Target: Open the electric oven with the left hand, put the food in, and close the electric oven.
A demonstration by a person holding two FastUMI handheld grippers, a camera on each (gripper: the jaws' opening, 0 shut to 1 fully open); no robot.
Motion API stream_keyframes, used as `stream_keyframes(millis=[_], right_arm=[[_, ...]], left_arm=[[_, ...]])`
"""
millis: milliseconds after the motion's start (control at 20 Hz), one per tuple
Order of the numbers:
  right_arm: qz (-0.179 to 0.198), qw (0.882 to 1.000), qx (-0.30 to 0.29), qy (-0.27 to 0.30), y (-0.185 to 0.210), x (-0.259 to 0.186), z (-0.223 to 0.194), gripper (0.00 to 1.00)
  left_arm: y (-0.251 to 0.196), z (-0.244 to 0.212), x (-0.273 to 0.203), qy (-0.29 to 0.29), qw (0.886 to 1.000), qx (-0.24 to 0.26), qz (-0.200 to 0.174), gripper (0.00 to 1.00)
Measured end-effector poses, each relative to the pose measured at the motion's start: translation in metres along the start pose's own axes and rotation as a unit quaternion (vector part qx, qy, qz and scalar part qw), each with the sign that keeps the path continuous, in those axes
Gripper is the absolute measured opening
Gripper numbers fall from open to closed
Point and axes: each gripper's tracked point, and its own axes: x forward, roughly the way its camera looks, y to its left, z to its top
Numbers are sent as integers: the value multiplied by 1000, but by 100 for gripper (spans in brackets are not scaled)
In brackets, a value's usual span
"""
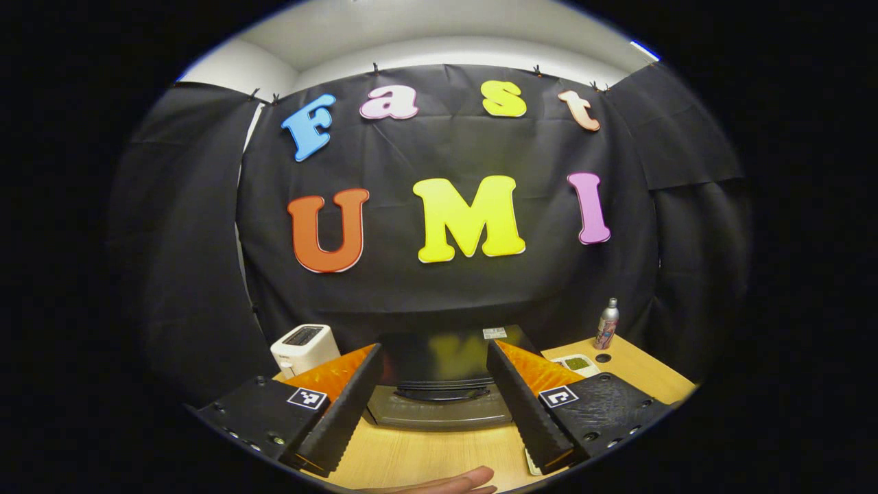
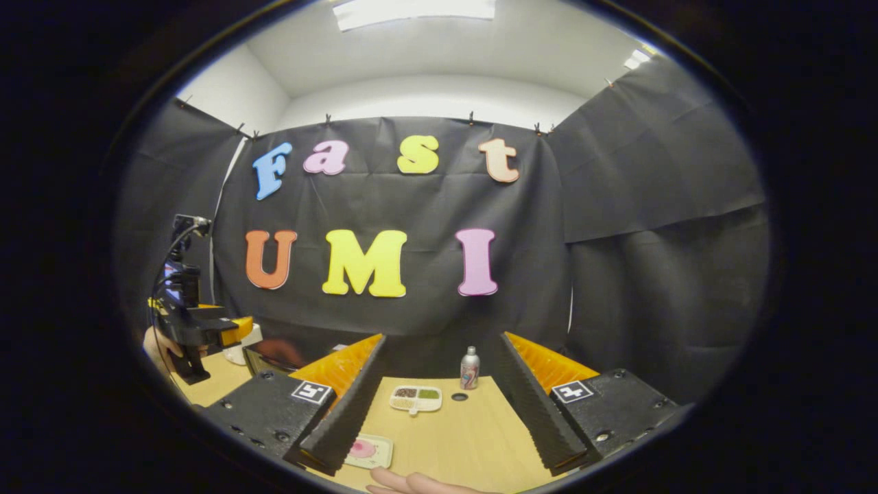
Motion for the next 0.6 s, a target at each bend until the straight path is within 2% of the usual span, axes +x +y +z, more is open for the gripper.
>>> stream_keyframes(millis=[150, 300, 600], right_arm=[[-2, 1000, 1, 16, -3, 12, -11, 99], [-3, 1000, 3, 27, -7, 19, -17, 99], [-26, 999, 15, 35, -31, 23, -21, 99]], left_arm=[[0, -23, 34, 23, 1000, 11, 3, 97], [-1, -53, 62, 64, 998, 2, 1, 96], [-6, -95, 92, 131, 991, -6, -12, 97]])
